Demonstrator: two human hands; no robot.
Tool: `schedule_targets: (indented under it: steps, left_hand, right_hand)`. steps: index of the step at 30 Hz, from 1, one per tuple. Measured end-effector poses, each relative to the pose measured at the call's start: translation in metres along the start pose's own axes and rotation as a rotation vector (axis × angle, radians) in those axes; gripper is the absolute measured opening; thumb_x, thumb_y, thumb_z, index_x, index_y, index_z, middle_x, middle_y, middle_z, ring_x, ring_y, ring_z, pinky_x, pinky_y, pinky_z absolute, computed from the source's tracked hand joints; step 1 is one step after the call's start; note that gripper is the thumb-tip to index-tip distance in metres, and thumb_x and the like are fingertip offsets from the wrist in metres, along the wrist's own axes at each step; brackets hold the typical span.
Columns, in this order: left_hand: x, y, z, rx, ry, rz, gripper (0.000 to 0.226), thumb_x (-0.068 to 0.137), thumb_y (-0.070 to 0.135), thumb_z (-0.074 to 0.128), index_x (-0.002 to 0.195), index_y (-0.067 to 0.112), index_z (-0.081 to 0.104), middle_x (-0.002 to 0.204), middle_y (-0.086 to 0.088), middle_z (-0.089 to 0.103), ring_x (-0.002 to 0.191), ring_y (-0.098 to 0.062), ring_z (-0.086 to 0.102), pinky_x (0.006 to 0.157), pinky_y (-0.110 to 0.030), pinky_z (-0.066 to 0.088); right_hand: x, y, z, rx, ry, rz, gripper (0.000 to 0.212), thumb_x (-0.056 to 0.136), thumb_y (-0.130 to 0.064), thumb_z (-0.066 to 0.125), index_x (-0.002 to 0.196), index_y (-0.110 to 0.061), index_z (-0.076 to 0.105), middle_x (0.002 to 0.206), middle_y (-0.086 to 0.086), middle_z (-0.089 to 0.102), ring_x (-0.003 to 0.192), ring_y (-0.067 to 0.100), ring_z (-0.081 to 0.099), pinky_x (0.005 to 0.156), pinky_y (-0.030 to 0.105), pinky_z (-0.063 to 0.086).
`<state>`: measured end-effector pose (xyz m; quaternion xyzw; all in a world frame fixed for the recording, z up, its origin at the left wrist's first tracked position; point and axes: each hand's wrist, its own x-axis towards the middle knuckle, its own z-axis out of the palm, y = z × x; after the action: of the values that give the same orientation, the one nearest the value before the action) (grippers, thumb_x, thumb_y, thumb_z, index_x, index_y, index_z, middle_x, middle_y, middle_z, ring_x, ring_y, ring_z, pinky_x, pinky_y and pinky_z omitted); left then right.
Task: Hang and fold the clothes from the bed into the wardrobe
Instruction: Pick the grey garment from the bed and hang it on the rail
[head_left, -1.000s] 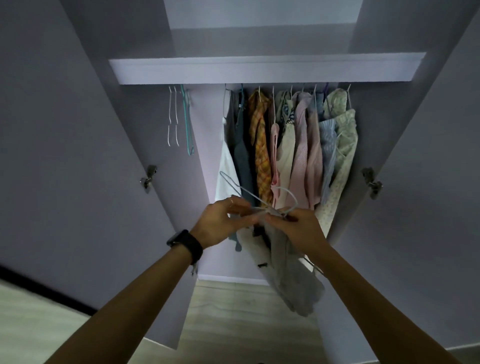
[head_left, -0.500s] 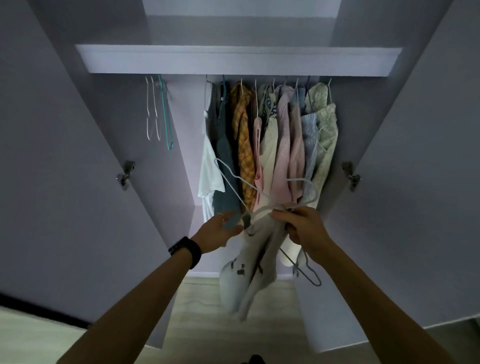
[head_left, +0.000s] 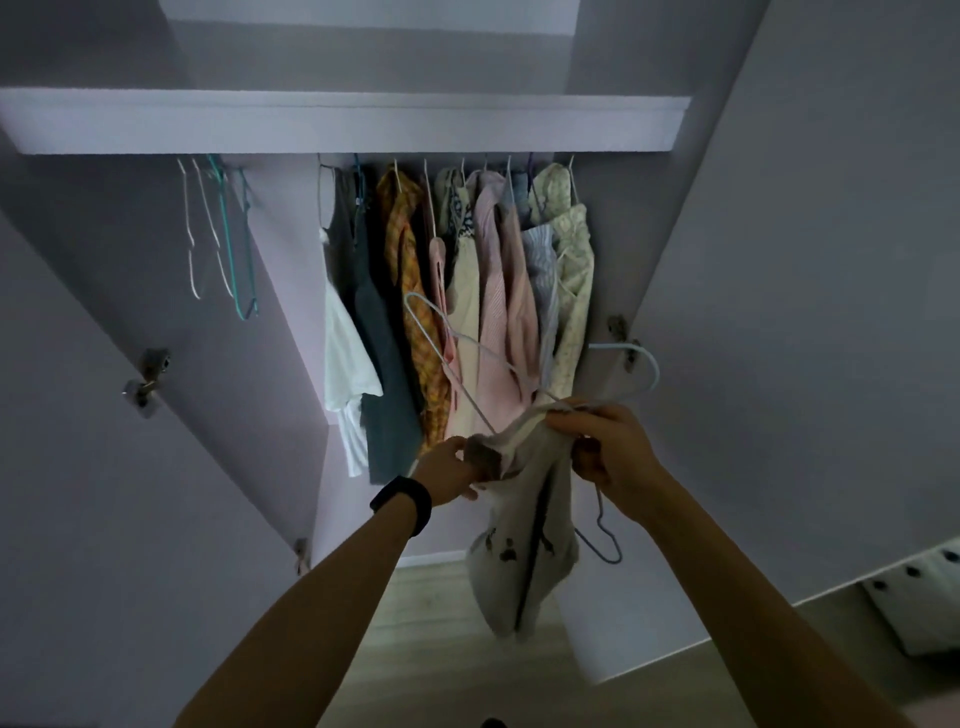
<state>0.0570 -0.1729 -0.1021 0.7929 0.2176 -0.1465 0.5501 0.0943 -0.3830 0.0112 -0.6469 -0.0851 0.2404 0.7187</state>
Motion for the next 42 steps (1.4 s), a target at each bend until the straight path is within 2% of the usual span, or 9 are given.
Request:
schedule_targets:
  steps: [4,8,11,16,22,27,31,37,42]
  left_hand:
    - [0.001,-0.003,-0.009,0.137,0.079,-0.007,0.037,0.097,0.027,0.058,0.133,0.021,0.056,0.079,-0.002,0.066,0.062,-0.013,0.061,0.053,-0.022,0.05]
    - [-0.009,-0.002,-0.047,0.494,0.075,0.046,0.034,0.1,0.024,0.045,0.127,0.032,0.064,0.107,0.007,0.06,0.093,-0.02,0.064,0.073,-0.023,0.048]
    - [-0.023,0.004,-0.07,0.506,0.098,0.103,0.026,0.098,0.015,0.048,0.097,0.018,0.074,0.095,-0.003,0.064,0.095,-0.028,0.062,0.074,-0.02,0.042]
    - [-0.056,0.022,-0.1,0.43,0.187,0.185,0.02,0.095,0.022,0.059,0.09,0.007,0.07,0.094,-0.009,0.069,0.088,-0.023,0.06,0.078,-0.029,0.044]
    - [-0.078,0.057,-0.116,0.388,0.289,0.368,0.017,0.099,0.033,0.056,0.086,0.023,0.06,0.075,0.011,0.062,0.067,0.001,0.055,0.061,-0.01,0.04]
    - [-0.087,0.083,-0.131,0.436,0.343,0.51,0.018,0.098,0.037,0.059,0.088,0.025,0.067,0.079,0.012,0.066,0.079,-0.003,0.061,0.068,-0.007,0.04]
    - [-0.09,0.097,-0.139,0.467,0.374,0.542,0.019,0.096,0.038,0.063,0.085,0.024,0.069,0.076,0.013,0.067,0.077,-0.003,0.061,0.07,-0.009,0.041]
    - [-0.101,0.108,-0.146,0.504,0.37,0.502,0.014,0.093,0.043,0.066,0.09,0.032,0.074,0.086,0.018,0.072,0.085,0.0,0.065,0.079,-0.019,0.048]
    - [-0.112,0.118,-0.148,0.503,0.395,0.478,0.02,0.092,0.046,0.066,0.09,0.03,0.077,0.08,0.003,0.073,0.08,-0.014,0.067,0.077,-0.029,0.052]
  right_hand:
    - [0.004,0.003,-0.02,-0.133,0.22,-0.03,0.035,0.086,-0.008,0.072,0.054,-0.022,0.07,0.044,-0.006,0.046,0.036,0.005,0.04,0.038,0.017,0.033]
    - [0.014,0.022,-0.045,-0.486,0.436,-0.052,0.018,0.092,-0.024,0.066,0.075,-0.021,0.071,0.074,-0.001,0.068,0.07,0.011,0.061,0.064,0.026,0.05]
    - [0.019,0.047,-0.057,-0.665,0.445,0.002,0.019,0.094,-0.026,0.059,0.082,-0.015,0.07,0.078,0.004,0.066,0.071,0.016,0.058,0.066,0.031,0.045]
    - [0.035,0.076,-0.056,-0.703,0.41,0.155,0.024,0.095,-0.024,0.053,0.072,-0.02,0.058,0.068,0.002,0.057,0.065,0.019,0.053,0.057,0.028,0.037]
    - [0.055,0.089,-0.028,-0.496,0.332,0.22,0.007,0.09,-0.025,0.061,0.093,-0.019,0.064,0.092,0.005,0.066,0.089,0.025,0.063,0.078,0.039,0.048]
    - [0.049,0.049,-0.005,-0.311,0.54,0.011,0.046,0.096,-0.059,0.047,0.072,-0.021,0.056,0.073,-0.001,0.058,0.071,0.022,0.056,0.073,0.034,0.041]
    - [0.04,-0.024,0.014,0.131,0.573,-0.173,0.036,0.088,-0.039,0.044,0.054,-0.029,0.036,0.053,-0.008,0.035,0.049,0.011,0.032,0.055,0.031,0.028]
    - [0.031,-0.097,0.049,0.704,0.367,-0.236,0.045,0.09,-0.03,0.043,0.048,-0.03,0.026,0.049,-0.009,0.017,0.042,0.011,0.011,0.038,0.022,0.011]
    - [0.03,-0.116,0.087,0.8,0.324,-0.269,0.045,0.094,-0.027,0.044,0.053,-0.029,0.026,0.051,-0.008,0.018,0.043,0.011,0.012,0.039,0.022,0.011]
